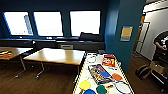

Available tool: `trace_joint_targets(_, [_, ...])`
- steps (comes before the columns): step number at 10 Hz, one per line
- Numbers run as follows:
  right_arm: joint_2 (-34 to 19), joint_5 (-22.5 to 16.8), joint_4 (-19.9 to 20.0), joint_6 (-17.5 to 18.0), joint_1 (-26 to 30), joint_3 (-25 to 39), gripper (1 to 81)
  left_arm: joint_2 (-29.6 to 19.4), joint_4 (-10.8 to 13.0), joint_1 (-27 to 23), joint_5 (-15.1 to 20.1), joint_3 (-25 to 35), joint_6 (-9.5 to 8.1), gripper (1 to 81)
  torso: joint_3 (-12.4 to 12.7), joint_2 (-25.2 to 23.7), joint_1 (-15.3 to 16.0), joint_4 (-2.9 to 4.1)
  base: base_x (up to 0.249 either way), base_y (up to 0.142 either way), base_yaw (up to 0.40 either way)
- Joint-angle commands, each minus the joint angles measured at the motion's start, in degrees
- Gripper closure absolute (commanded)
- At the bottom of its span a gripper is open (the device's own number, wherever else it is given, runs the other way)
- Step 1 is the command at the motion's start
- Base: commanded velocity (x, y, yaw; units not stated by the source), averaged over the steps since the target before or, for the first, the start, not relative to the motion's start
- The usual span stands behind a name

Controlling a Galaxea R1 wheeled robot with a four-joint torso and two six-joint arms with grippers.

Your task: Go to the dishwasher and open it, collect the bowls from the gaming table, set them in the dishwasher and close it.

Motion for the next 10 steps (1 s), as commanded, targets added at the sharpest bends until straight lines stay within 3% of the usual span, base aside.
trace_joint_targets(1, [-7.43,-0.34,0.38,0.12,3.35,10.09,1.0,-5.47,0.11,-2.60,1.33,6.15,-0.02,1.0,0.00,0.00,0.01,0.00,0.000,0.000,0.000])
trace_joint_targets(7, [-24.02,5.10,1.08,0.12,8.09,32.56,1.0,-4.33,0.20,-2.78,1.41,6.15,-0.02,1.0,0.00,0.00,0.01,0.00,0.000,0.000,0.000])
trace_joint_targets(10, [-30.97,5.81,6.35,-0.06,14.51,39.96,1.0,-3.01,0.11,-2.78,1.50,5.89,-0.02,1.0,0.00,0.00,0.01,0.00,0.000,0.000,0.000])
